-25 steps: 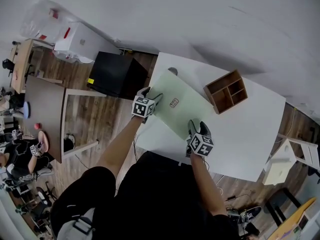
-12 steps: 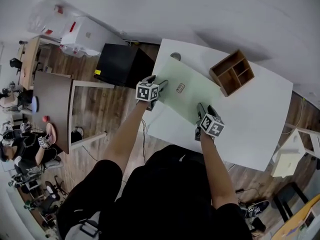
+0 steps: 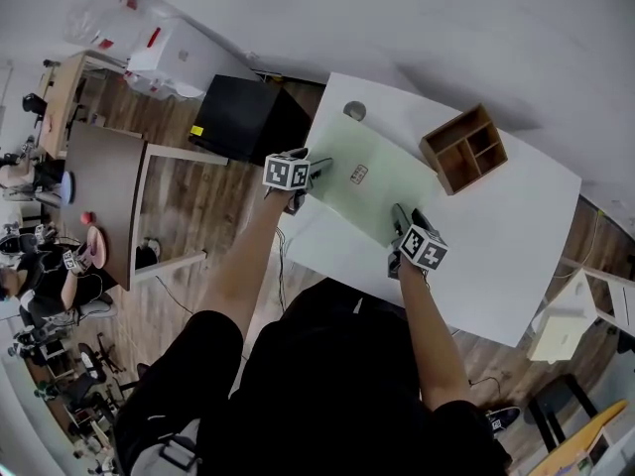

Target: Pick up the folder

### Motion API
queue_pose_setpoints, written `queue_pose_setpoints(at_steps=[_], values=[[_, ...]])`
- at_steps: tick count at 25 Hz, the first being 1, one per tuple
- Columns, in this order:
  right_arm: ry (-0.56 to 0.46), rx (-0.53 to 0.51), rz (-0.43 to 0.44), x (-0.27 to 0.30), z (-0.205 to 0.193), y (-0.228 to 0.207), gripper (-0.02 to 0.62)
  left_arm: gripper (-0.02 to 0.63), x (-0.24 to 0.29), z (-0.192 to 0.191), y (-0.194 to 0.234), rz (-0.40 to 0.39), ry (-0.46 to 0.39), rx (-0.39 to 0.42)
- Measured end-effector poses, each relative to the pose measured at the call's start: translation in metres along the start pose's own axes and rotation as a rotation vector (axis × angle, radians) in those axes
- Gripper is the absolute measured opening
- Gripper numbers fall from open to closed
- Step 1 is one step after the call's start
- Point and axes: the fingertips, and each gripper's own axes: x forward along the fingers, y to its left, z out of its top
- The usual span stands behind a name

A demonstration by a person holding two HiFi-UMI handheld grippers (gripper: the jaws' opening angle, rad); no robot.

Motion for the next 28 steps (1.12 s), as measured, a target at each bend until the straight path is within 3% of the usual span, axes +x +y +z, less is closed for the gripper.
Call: queue_pose_setpoints(at_steps=[6, 12, 15, 28], values=[[-0.014, -0.024, 0.006, 0.002, 0.001, 0.003, 0.258, 0.327, -0.006, -0.006, -0.004, -0.044, 0.031, 0.02], [0.017, -0.085, 0.018, -0.006, -0.002, 0.002, 0.256, 0.301, -0.023, -0.027, -0.013, -0.06, 0.032, -0.011], [0.015, -0.128, 0.01, -0.018, -0.004, 0.002, 0.256, 0.296, -0.029, -0.046, -0.018, -0.062, 0.003, -0.06], [-0.091, -0.266, 0.057, -0.079, 0.002, 0.037, 0.25, 0.295, -0.097, -0.074, -0.05, -0.03, -0.161, -0.107]])
